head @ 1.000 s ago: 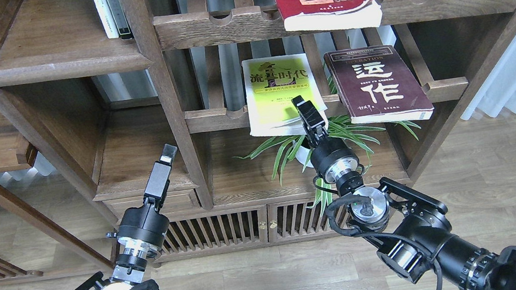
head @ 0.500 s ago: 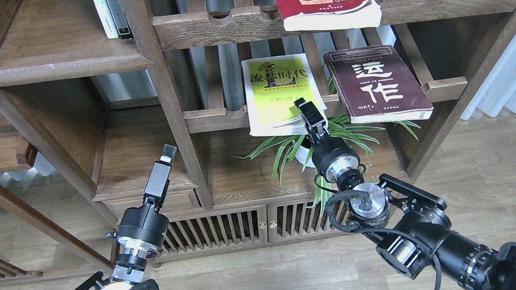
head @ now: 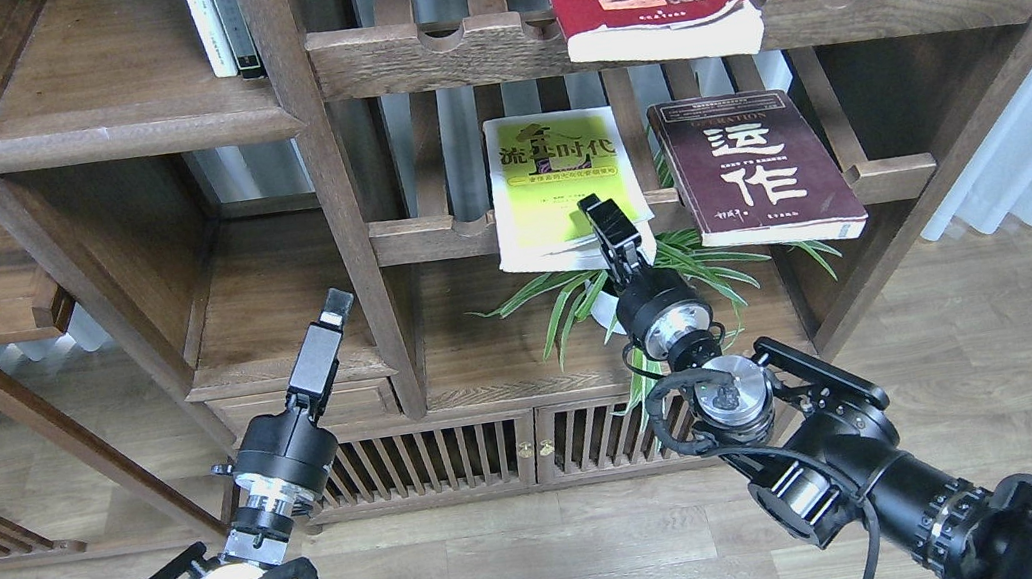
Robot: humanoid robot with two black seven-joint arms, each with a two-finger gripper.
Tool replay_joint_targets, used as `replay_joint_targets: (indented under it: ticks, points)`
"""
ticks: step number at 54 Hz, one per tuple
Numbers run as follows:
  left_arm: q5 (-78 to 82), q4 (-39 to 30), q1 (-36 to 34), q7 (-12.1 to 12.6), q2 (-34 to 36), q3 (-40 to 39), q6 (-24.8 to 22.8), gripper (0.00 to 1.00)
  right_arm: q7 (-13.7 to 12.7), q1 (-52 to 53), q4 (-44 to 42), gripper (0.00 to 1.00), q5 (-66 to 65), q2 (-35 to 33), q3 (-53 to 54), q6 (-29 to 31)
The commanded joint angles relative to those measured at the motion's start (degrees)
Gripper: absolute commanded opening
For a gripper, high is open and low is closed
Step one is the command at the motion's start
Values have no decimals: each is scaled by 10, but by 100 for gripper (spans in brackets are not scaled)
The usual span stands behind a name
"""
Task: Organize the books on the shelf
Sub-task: 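Push the right gripper against the yellow-green book's lower edge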
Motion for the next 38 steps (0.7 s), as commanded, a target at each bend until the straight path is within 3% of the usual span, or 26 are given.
replay_joint_targets:
  ticks: [1, 18, 38]
  points:
    - [0, 1, -1, 0, 0, -1, 0, 100, 0, 7, -3, 75, 9, 0, 0, -1]
    - [0, 4, -1, 0, 0, -1, 0, 100, 1, 15, -22, 55, 24, 0, 3, 1]
    - [-1, 5, 2, 0, 0, -1, 0, 100, 8, 15, -22, 20, 26, 0, 6, 22]
